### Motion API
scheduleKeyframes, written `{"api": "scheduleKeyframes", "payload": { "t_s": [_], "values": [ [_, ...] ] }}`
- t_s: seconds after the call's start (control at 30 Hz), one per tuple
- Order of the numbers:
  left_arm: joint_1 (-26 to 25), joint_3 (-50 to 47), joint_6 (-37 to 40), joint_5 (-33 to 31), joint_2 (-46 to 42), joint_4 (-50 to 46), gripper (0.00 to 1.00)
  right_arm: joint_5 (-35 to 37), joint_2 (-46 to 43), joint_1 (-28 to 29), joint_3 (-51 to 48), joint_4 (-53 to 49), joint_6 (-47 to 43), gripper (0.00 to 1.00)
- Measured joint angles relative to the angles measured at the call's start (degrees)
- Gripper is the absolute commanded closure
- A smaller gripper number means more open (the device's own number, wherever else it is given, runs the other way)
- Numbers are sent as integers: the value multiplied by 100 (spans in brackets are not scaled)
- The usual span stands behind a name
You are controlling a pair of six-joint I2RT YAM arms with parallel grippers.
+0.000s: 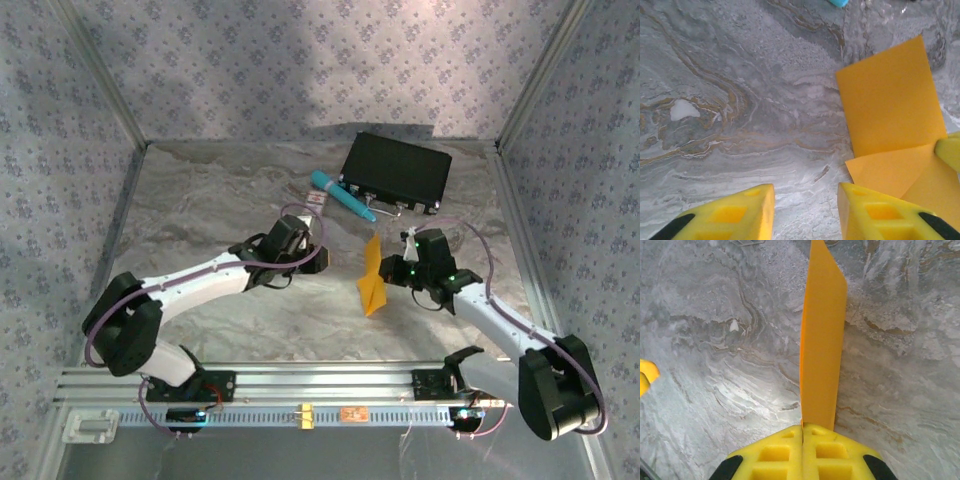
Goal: Fold a paper plane with a square sheet of paper (pick it up from the middle)
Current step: Turn over the paper at the center of the table.
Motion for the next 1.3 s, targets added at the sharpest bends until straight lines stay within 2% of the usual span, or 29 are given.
{"api": "scheduleKeyframes", "payload": {
  "t_s": [0.17,0.43,0.53,0.67,0.8,0.97,1.13,1.3],
  "values": [
    [13,-168,-116,-205,-232,44,47,378,-278,188,219,-516,-214,97],
    [37,-197,0,-330,-393,15,37,1119,-527,472,590,-1285,-413,97],
    [39,-212,9,-433,-444,17,33,1729,-505,721,992,-1827,-490,98],
    [44,-216,-2,-651,-474,-52,28,2944,-240,1102,1665,-2673,-531,99],
    [94,-262,-74,-994,-605,-221,23,4262,286,1471,2153,-3519,-376,100],
    [313,-544,-350,-1462,-1054,-415,19,5386,1386,2009,2734,-4310,-90,100],
    [691,-1073,-772,-1871,-1705,-660,19,5515,2516,2505,3171,-4352,-39,99],
    [800,-1246,-1019,-2391,-2269,-1143,18,5051,3733,2953,3851,-4085,-153,95]
  ]
}}
